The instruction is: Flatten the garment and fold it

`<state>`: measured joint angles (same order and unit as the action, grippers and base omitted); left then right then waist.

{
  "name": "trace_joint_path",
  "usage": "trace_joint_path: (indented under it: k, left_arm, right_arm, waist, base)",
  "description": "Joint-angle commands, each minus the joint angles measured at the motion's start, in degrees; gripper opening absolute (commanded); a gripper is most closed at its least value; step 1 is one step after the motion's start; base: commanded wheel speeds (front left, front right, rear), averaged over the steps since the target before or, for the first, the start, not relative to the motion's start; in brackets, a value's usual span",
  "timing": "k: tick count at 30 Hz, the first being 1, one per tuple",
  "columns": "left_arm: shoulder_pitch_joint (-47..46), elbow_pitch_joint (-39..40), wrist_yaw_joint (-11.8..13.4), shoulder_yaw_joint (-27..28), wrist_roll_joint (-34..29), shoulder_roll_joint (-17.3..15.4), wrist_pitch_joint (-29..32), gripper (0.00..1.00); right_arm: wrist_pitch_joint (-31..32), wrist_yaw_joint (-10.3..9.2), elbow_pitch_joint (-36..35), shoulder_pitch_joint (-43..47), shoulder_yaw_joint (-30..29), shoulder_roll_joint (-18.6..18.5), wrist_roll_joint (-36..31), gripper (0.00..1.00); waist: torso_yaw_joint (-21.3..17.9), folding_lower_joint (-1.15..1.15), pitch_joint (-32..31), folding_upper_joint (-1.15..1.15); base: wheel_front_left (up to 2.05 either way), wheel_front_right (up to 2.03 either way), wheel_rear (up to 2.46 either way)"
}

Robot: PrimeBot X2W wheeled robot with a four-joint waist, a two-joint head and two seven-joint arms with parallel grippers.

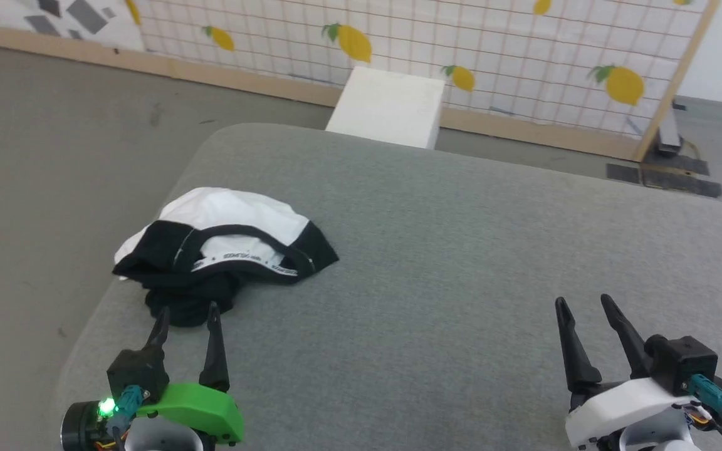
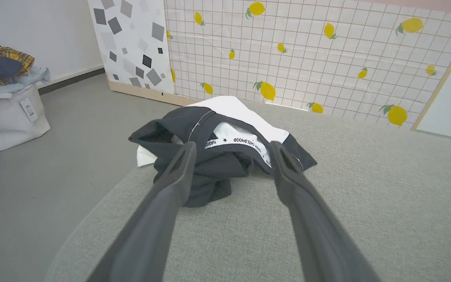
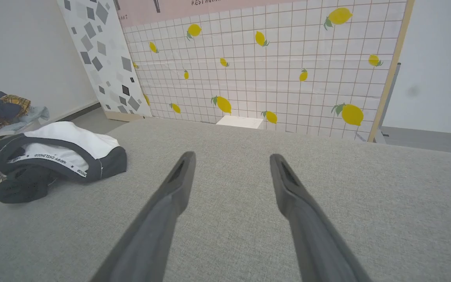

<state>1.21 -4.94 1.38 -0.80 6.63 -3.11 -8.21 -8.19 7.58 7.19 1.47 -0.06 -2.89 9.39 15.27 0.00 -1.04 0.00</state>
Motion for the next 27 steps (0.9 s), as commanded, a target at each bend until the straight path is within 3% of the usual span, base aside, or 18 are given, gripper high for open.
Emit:
trace_joint_path:
  k: [1, 27]
  left_arm:
    - [0.94, -0.27, 0.17, -0.05, 0.88, 0.14, -0.64, 1.00]
    - [2.14, -2.35, 0.40, -0.07, 1.99, 0.19, -3.69, 1.00]
  right_arm:
    - [-0.63, -0.05, 0.37, 1.00, 0.04, 0.01, 0.85, 1.00]
    - [-3.70, -0.07, 3.25, 1.84, 0.94, 0.01, 4.42, 1.00]
  waist:
    - [1.68, 0.00, -0.04, 0.00]
    - [9.52, 0.00, -0.50, 0.00]
  base:
    - [0.00, 0.00, 0.00]
    - [0.00, 0.00, 0.00]
